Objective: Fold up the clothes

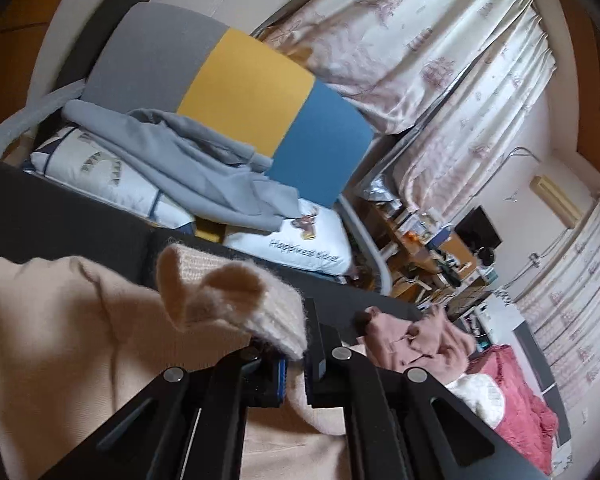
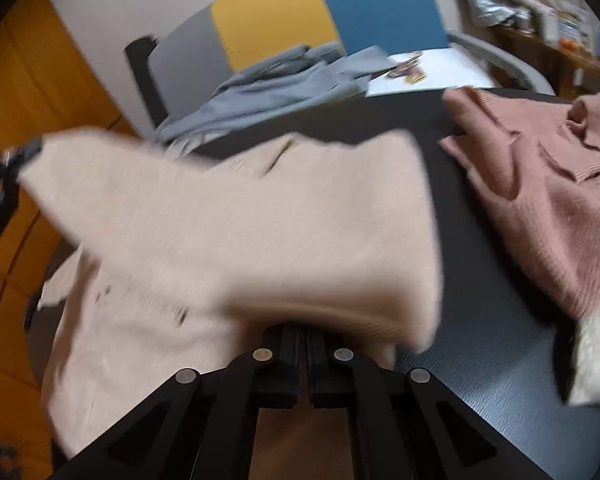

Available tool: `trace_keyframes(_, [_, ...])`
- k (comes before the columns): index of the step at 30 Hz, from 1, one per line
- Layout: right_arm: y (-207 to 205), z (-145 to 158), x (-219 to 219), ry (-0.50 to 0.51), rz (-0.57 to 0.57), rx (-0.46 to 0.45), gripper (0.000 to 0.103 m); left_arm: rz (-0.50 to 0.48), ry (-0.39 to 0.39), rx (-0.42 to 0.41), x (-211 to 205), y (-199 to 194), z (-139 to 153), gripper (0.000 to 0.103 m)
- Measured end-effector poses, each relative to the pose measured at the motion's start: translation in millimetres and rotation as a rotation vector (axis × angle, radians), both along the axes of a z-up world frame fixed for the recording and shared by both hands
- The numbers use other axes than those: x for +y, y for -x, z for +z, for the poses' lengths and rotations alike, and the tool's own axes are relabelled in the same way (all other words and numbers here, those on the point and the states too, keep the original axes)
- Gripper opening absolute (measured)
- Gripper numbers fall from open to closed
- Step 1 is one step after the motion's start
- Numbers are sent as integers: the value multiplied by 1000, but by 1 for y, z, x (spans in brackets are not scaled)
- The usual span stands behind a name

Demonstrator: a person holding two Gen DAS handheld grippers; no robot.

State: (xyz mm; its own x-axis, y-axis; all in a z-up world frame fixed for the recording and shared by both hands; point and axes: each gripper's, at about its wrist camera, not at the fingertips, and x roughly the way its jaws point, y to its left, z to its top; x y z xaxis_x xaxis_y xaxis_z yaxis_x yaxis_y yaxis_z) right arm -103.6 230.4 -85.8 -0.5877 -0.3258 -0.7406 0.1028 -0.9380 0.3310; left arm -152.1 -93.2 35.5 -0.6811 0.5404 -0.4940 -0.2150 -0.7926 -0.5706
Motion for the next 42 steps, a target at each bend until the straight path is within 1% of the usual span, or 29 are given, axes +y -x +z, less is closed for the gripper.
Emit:
trace_keyframes(1, [1, 1, 4, -17, -33, 9, 3, 5, 13, -8, -3, 0, -5, 4])
trace_keyframes(2, [1, 1, 11, -16, -70, 16, 3, 11, 43, -16, -4, 0, -13, 4])
trace_keyframes(5, [-1, -2, 29, -19, -152, 9, 2, 18, 150, -37, -3, -3, -39, 5])
trace_keyframes(6, [-1, -7, 35, -16, -175, -11, 0, 7, 201, -51, -1, -6, -55, 5])
trace_keyframes(8, [-4, -12, 44, 32, -199, -19, 0, -2, 272, -62, 2, -12, -76, 5])
trace_keyframes(10, [-7, -7, 47, 24, -218, -11, 0, 2, 322, -66, 2, -18, -94, 5])
trace_keyframes(12, [-7, -7, 46, 13, -211, -19, 0, 30, 316, -64, -6, -21, -103, 5])
trace_keyframes(13, [-8, -9, 46, 11, -208, -29, 0, 44, 291, -65, -12, -22, -105, 5])
trace_keyframes(17, [-8, -9, 39, -9, -197, -35, 0, 69, 227, -33, -25, -21, -98, 5])
trace_keyframes(18, [-8, -9, 37, -14, -196, -40, 0, 71, 222, -13, -26, -21, -94, 5])
trace_keyframes(20, [-7, -8, 33, -30, -196, -47, 0, 81, 243, -10, -26, -17, -93, 5])
trace_keyframes(23, [-6, -9, 25, -69, -196, -46, 0, 90, 294, -83, -23, -10, -114, 5])
trace_keyframes(25, [-6, -9, 21, -106, -189, -43, 0, 103, 278, -136, -26, -9, -130, 5])
trace_keyframes(26, [-6, -9, 19, -127, -184, -41, 0, 107, 270, -145, -27, -9, -133, 8])
trace_keyframes(31, [-6, -4, 10, -199, -169, -43, 0, 122, 238, -155, -32, -9, -137, 9])
trace_keyframes(34, [-14, 3, 10, -185, -151, -57, 0, 125, 208, -157, -36, -10, -140, 9])
trace_keyframes(37, [-27, 13, 5, -172, -84, -67, 0, 126, 180, -159, -39, -10, -142, 9])
trace_keyframes(40, [-36, 26, -9, -222, -15, -37, 0, 128, 170, -159, -40, -9, -142, 9])
trace_keyframes(42, [-36, 37, -20, -272, 14, 11, 0, 130, 168, -158, -40, -9, -142, 9])
